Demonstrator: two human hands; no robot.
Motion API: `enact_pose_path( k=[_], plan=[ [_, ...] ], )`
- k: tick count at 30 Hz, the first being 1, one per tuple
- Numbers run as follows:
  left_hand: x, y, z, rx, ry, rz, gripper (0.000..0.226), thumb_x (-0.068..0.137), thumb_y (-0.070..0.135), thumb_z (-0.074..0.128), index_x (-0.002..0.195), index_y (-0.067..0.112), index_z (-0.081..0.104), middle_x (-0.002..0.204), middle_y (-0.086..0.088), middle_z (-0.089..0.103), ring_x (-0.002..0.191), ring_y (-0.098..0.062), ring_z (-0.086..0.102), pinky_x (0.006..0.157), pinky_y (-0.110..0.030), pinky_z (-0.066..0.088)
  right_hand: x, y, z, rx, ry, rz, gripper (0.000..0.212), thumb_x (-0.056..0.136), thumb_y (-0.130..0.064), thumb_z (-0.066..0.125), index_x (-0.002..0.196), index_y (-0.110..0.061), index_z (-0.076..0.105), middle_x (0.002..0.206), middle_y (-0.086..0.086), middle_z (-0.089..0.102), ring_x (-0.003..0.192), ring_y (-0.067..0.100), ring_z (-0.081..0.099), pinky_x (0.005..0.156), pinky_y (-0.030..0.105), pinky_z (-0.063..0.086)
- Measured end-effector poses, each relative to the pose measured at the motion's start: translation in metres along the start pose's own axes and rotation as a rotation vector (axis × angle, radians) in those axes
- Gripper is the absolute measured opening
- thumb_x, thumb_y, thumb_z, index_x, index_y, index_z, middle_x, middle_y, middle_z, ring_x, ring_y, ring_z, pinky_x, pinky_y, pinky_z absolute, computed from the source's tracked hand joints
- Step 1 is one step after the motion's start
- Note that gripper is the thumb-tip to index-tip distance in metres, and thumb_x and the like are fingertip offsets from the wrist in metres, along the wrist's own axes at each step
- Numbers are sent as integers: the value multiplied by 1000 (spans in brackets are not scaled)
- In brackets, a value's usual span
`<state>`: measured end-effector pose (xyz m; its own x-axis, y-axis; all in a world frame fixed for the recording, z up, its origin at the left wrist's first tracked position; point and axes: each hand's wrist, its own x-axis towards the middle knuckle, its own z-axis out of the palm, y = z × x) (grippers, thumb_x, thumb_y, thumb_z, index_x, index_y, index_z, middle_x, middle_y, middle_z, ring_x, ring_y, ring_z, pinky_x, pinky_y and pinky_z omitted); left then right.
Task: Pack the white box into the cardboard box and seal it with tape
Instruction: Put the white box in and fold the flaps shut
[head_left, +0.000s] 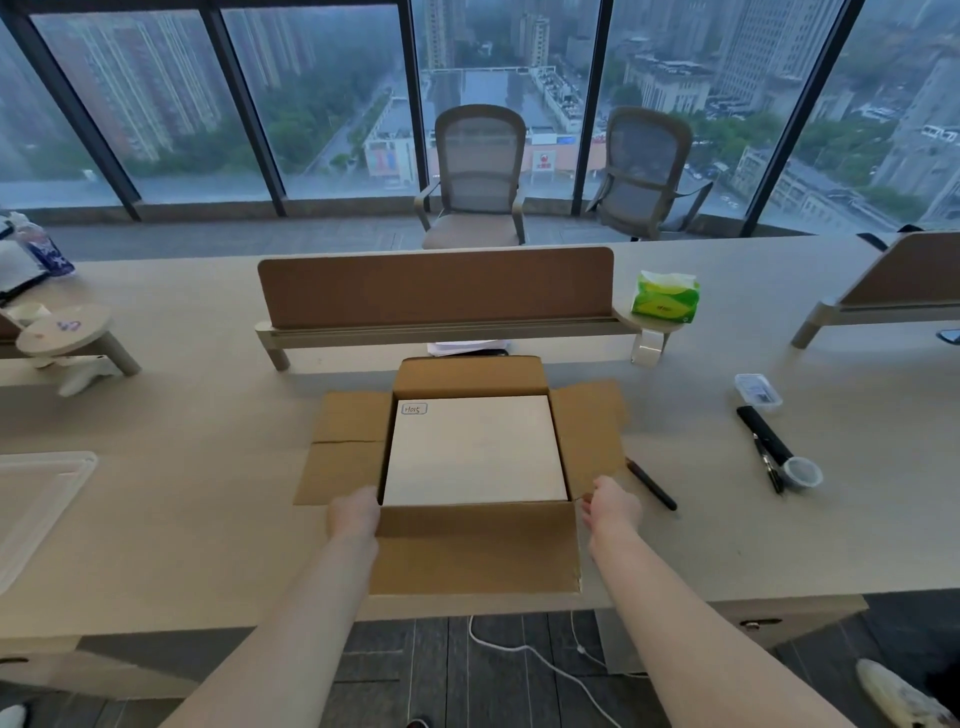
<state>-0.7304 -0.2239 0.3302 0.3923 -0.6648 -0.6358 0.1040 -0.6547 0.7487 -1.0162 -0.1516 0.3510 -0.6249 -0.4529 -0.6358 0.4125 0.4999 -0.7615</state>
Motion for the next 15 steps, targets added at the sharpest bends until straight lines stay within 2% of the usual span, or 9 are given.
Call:
enact_pose_path(
  k=[2,5,7,9,11,13,14,15],
  plan=[
    [-4,-2,0,-32,14,-21,16,80,10,54,87,-4,56,93,-16,60,81,-29,56,66,-37,43,-5,0,4,-177,-25,-117,38,97,-11,47,132,-1,55,126,15,60,111,31,57,88,39,46],
    [23,-16,0,-92,7,-69,32,70,14,56,96,-4,59,102,-21,66,89,-35,65,70,-40,51,-12,5,13,-467,-116,-315,40,100,-13,43,139,-11,53,137,7,57,125,28,52,100,38,44],
    [6,-9,-3,-135,0,-92,22,71,11,59,89,-2,58,100,-23,66,87,-34,65,76,-39,54,-12,8,18,-570,-136,-353,41,99,-12,43,138,-14,56,138,7,57,123,27,53,99,35,44],
    [-14,0,-7,-197,-14,-80,4,84,2,54,84,-2,55,87,-19,62,74,-28,61,67,-33,51,-10,12,20,-627,-130,-368,40,98,-12,43,136,-14,58,138,8,56,121,27,54,97,34,44],
    [-14,0,-11,-268,-14,-55,11,89,-5,44,92,-1,54,78,-15,55,63,-22,54,58,-30,44,-8,14,21,-667,-126,-379,40,98,-12,43,135,-13,59,138,8,57,121,26,55,97,34,45],
    [-14,1,-12,-289,-31,-18,26,90,-11,36,97,6,54,74,-11,50,59,-19,46,56,-29,40,-4,16,20,-697,-119,-397,38,97,-12,44,131,-11,62,136,8,58,118,26,56,95,33,45],
    [-11,0,-12,-279,-28,9,31,90,-12,34,98,9,55,78,-11,54,63,-19,48,60,-31,44,-2,16,22,-713,-117,-403,36,97,-13,45,126,-9,65,134,9,59,113,26,58,90,32,45],
    [-10,2,-11,-233,-14,37,34,91,-11,34,98,11,58,87,-14,60,73,-21,54,72,-34,50,1,16,23,-731,-119,-411,32,96,-14,45,118,-9,68,130,10,60,103,26,60,84,30,45]
  ],
)
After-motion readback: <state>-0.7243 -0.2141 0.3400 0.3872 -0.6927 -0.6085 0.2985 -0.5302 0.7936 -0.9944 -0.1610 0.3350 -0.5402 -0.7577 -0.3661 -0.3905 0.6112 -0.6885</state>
